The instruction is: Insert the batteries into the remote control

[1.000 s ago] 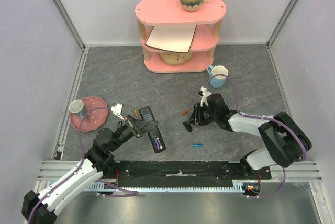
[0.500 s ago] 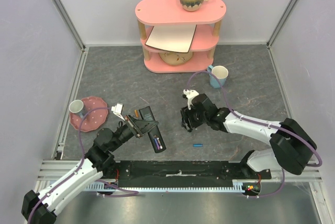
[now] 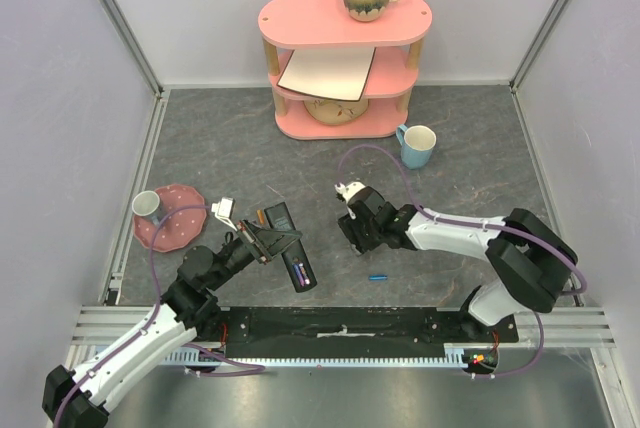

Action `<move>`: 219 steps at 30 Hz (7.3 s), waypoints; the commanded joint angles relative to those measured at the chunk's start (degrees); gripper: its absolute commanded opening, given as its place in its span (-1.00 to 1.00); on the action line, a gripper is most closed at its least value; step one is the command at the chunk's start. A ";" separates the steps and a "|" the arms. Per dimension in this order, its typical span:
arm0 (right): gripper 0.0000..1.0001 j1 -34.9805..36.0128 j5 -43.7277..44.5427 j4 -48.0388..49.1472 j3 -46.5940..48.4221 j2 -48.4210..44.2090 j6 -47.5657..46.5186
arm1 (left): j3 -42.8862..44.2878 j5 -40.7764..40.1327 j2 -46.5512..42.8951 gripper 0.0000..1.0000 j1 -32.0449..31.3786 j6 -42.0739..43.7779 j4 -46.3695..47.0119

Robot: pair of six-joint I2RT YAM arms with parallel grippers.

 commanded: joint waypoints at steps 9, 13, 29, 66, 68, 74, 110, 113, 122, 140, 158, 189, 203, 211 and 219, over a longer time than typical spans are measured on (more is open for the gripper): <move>-0.26 1.17 1.71 -0.81 2.51 2.74 0.29 | -3.93 -0.42 -0.34 -0.96 0.22 0.03 1.59; -0.57 0.91 4.07 -1.42 2.42 1.42 5.27 | -3.93 -0.24 -0.43 -0.96 0.22 0.12 1.77; -1.00 -12.71 21.83 -10.20 -4.18 -10.81 57.75 | -2.96 -0.42 -0.78 -0.96 0.13 0.73 1.77; 0.44 -12.80 24.21 -13.29 7.95 0.20 70.66 | -4.37 0.20 -3.24 -0.96 0.22 -0.15 -1.04; 0.48 -12.89 23.86 -12.94 9.87 -0.60 63.44 | -4.19 0.20 -3.41 -0.96 0.22 0.03 -1.57; 0.50 -12.71 14.66 -4.44 11.66 -4.47 17.58 | -3.93 -0.07 -3.24 -0.96 0.13 0.29 -1.92; 0.95 -16.32 -5.76 7.62 3.65 4.32 -5.69 | -4.81 -1.30 -8.69 -0.96 0.13 0.64 -7.90; 0.95 -16.49 -8.22 8.50 1.11 2.56 -4.02 | -4.81 -1.30 -8.60 -0.96 0.22 0.56 -7.81; 0.86 -16.32 -6.48 8.87 -3.56 -2.89 0.56 | -4.98 -1.30 -8.60 -0.96 0.13 0.29 -7.72; 0.31 -12.72 3.03 2.27 0.48 2.82 -1.99 | -4.63 -0.94 -4.38 -0.96 0.13 0.64 -4.47; 0.52 -9.55 7.60 -1.77 4.87 4.58 -1.64 | -4.81 -0.77 -1.48 -0.96 0.22 0.91 -2.18; -0.38 -10.16 -2.51 -2.04 7.61 12.93 1.51 | -5.78 -1.82 -5.53 -0.96 0.22 0.56 -5.62; 0.04 -10.08 2.23 -7.57 9.36 13.46 -0.85 | -5.69 -1.65 -4.38 -0.96 0.13 0.47 -4.82; -0.27 -10.08 3.73 -10.21 11.12 14.95 -3.05 | -5.69 -1.56 -4.21 -0.96 0.22 0.55 -4.73; -0.78 -10.08 4.00 -6.61 7.34 8.11 0.29 | -5.16 -1.82 -2.01 -0.96 0.13 0.82 -3.24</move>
